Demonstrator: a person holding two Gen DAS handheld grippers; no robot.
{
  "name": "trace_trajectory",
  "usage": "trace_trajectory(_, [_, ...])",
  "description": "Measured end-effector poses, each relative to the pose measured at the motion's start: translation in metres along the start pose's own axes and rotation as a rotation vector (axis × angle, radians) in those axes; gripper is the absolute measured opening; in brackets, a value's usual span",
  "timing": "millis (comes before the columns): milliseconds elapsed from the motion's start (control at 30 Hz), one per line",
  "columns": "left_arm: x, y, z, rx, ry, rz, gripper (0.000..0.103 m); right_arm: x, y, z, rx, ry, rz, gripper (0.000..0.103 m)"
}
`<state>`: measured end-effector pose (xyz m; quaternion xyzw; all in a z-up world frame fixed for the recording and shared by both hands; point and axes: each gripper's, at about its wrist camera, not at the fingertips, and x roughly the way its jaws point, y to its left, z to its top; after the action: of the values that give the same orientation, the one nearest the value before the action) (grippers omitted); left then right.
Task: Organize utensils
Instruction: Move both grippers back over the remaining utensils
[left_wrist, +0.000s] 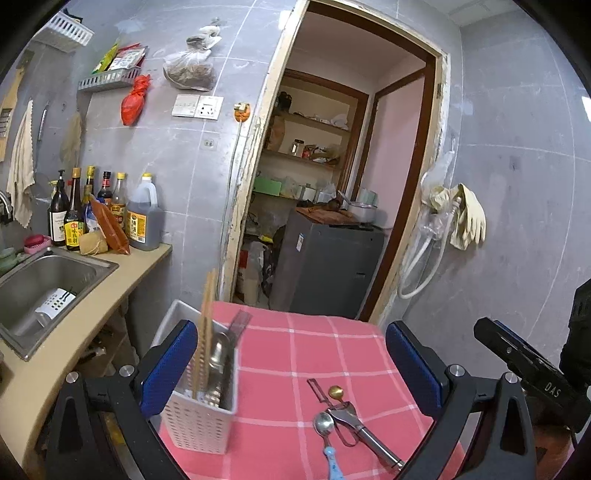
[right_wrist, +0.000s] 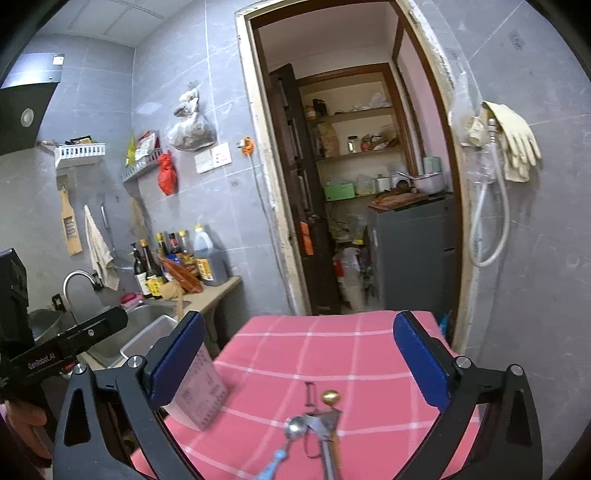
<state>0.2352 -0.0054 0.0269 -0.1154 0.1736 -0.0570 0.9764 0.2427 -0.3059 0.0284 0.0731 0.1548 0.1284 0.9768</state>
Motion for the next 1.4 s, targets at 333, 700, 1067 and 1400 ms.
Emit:
trace_trajectory(333, [0.014, -0.037, -0.03, 0.017, 0.052, -0.001, 0.103, -0.003, -0.044, -0.015, -0.01, 0.067, -0.049, 0.1])
trace_trajectory(700, [0.039, -0.056, -0.069, 0.04, 0.157, 0.006, 0.103, 0.016, -0.077, -0.045, 0.005, 0.168, -0.032, 0.1])
trace_trajectory(1067, [0.074, -0.057, -0.11, 0.049, 0.266, 0.055, 0.103, 0.056, -0.099, -0.096, 0.058, 0.291, 0.014, 0.1])
trace_trajectory(1400, [0.105, -0.049, -0.135, 0.014, 0.356, 0.067, 0.102, 0.096, -0.1, -0.134, 0.085, 0.394, 0.098, 0.08])
